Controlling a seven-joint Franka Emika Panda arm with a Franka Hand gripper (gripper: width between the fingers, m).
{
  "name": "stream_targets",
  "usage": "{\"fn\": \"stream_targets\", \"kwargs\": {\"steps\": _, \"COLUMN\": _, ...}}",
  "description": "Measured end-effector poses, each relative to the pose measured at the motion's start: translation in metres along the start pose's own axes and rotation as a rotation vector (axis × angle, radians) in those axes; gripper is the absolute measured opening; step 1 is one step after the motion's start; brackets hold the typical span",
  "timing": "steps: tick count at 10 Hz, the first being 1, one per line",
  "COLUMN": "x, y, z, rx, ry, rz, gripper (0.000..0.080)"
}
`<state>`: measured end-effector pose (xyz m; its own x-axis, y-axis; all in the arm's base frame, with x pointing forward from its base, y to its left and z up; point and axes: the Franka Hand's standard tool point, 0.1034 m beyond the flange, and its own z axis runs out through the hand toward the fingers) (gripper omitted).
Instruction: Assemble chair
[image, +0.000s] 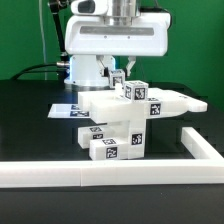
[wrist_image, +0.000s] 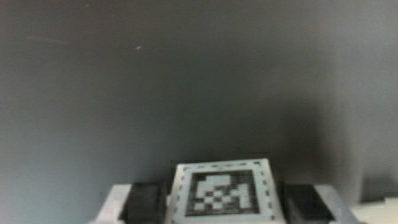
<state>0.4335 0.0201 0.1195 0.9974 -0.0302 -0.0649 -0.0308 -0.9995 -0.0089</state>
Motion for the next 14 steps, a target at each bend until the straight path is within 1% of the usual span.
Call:
{"fn": "stream_targets", "kwargs": {"steps": 1, "x": 0.010, "y": -0.002, "z": -0.012, "rx": -0.003, "ry": -0.023, "rz": -0.015, "gripper": 0.0294}}
{"fn": "stream_targets", "kwargs": {"steps": 4, "x": 0.012, "y": -0.001, "z": -0.011, "rx": -0.006, "ry": -0.015, "rz": -0.024, "gripper": 0.0294}}
{"fn": "stream_targets", "kwargs": {"steps": 6, "x": 0.028, "y": 0.003, "z": -0.024, "rx": -0.004, "ry": 0.013, "rz": -0.065, "gripper": 0.0294}}
{"fn": "stream_targets", "kwargs": {"steps": 7, "x": 0.040, "y": 0.005, "z": -0.033, "rx": -0.006, "ry": 0.017, "rz": -0.087, "gripper": 0.0294}}
{"fn": "stream_targets", "kwargs": {"steps": 8, "x": 0.038, "y": 0.005, "z": -0.030, "rx": -0.008, "ry": 0.017, "rz": -0.084, "gripper": 0.0294}}
{"fn": "stream_targets", "kwargs": {"steps": 11, "x": 0.037, "y": 0.005, "z": -0.028, "rx": -0.010, "ry": 0.013, "rz": -0.086, "gripper": 0.0294}}
{"fn": "stream_targets", "kwargs": {"steps": 14, "x": 0.051, "y": 0.003, "z": -0.027, "rx": -0.034, "ry": 0.049, "rz": -0.216, "gripper": 0.0294}}
